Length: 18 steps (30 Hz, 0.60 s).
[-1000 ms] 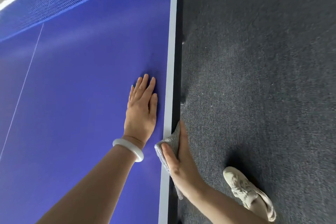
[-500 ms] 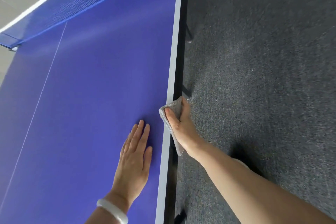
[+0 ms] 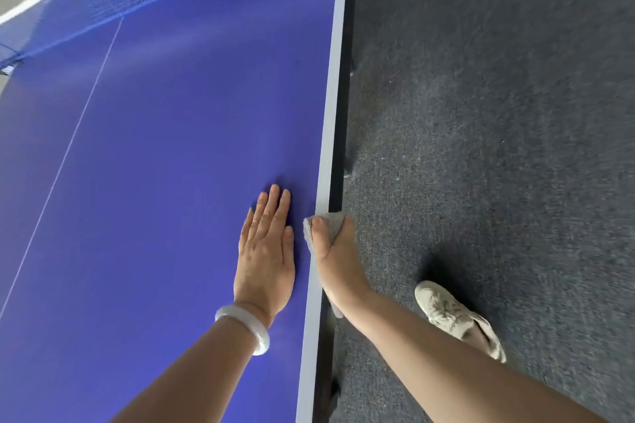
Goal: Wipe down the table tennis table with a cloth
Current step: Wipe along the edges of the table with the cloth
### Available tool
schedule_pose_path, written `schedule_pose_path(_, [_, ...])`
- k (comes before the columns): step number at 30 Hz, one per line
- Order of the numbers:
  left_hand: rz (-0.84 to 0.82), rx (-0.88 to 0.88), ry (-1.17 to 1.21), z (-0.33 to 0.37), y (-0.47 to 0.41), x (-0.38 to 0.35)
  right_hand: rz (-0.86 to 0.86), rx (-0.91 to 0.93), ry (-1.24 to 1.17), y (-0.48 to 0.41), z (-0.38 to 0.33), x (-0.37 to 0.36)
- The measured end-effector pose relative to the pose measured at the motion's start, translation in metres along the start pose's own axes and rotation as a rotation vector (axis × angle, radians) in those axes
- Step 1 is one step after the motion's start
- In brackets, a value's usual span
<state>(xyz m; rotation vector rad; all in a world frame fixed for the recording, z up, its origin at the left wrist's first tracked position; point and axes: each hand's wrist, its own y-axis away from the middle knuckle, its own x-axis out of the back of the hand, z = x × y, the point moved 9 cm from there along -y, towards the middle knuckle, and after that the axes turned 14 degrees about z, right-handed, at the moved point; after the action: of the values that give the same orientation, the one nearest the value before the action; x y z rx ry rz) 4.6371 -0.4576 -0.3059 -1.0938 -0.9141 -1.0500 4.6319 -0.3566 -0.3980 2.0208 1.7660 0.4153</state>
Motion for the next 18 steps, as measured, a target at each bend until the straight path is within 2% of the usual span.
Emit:
schedule_pose_path(4, [0.009,-0.012,-0.008,0.002,0.0,0.002,0.1,-0.006,-0.083,-0.039,-0.031,-0.003])
schedule_pose_path(7, [0.018,-0.019,-0.004,0.001,0.001,0.001,0.09,-0.008,-0.092,-0.054,-0.048,-0.008])
schedule_pose_path(9, [0.025,-0.016,0.002,0.001,0.0,0.002,0.056,0.069,-0.037,-0.033,-0.033,-0.006])
schedule_pose_path(14, [0.036,-0.024,0.015,0.002,0.0,0.003,-0.027,0.209,-0.07,0.09,0.036,0.011])
schedule_pose_path(18, [0.01,-0.021,0.007,0.001,0.0,0.001,-0.002,0.166,-0.101,0.051,0.016,0.002])
